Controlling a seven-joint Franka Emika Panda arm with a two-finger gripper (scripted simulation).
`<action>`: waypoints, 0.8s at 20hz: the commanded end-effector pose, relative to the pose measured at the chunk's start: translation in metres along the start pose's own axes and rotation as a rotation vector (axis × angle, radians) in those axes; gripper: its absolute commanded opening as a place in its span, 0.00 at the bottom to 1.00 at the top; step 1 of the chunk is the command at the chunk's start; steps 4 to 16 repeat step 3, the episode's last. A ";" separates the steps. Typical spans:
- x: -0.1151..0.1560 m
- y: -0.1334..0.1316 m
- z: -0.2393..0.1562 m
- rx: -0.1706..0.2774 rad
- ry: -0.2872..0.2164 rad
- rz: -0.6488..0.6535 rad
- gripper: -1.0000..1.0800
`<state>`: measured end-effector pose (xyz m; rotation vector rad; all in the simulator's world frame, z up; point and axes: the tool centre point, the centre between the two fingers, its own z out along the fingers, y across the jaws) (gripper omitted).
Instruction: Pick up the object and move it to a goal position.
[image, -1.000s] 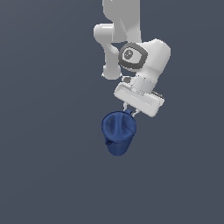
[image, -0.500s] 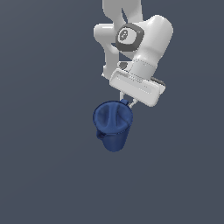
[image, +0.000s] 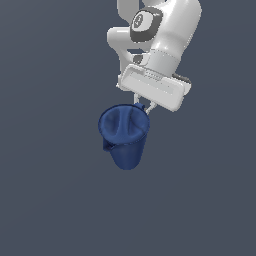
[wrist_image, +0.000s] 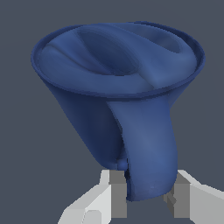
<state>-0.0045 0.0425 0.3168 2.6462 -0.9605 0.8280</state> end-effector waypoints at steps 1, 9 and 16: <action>0.005 0.000 -0.005 0.002 0.003 0.000 0.00; 0.005 0.000 -0.006 0.003 0.003 0.000 0.00; 0.005 0.000 -0.006 0.003 0.003 0.000 0.00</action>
